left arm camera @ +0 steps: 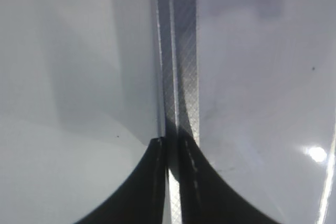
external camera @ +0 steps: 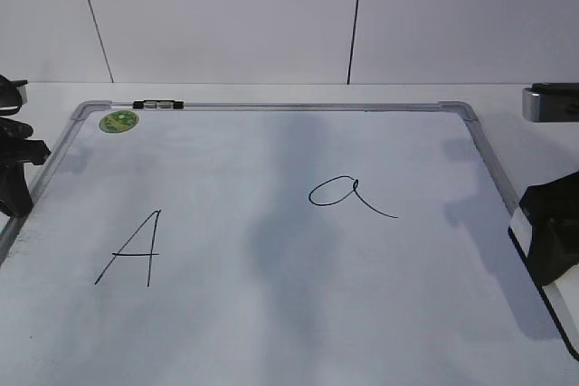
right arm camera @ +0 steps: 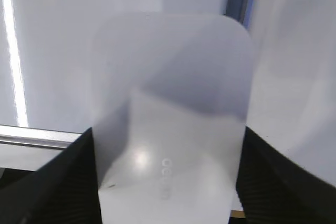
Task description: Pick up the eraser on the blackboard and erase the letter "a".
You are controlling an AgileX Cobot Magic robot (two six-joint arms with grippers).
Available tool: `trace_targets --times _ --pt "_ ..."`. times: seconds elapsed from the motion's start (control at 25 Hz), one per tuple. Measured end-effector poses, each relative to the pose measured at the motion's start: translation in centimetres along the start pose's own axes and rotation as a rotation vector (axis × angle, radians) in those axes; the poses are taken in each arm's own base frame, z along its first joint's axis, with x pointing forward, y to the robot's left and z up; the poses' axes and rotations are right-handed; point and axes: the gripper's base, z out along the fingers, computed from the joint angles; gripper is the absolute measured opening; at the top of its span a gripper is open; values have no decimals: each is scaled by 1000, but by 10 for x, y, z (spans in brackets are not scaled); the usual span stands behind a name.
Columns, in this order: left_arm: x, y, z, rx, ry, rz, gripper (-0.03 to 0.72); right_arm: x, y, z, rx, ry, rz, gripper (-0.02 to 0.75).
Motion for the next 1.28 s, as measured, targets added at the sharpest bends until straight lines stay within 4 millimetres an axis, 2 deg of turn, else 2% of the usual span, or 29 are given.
trace_targets --times 0.32,0.52,0.68,0.92,1.12,1.28 --pt "0 0 0 -1 2 1 32 -3 1 -2 -14 -28 -19 582" --pt "0 0 0 -1 2 1 32 -22 8 -13 -5 -85 -51 582" --pt "0 0 0 -1 3 1 32 -51 32 -10 8 -87 -127 582" --pt "0 0 0 -1 4 1 33 -105 72 9 5 -76 -207 582" --pt "0 0 0 0 6 1 33 -151 89 38 12 -61 -219 582" --pt "0 0 0 0 6 1 34 -174 95 59 15 -56 -219 582"
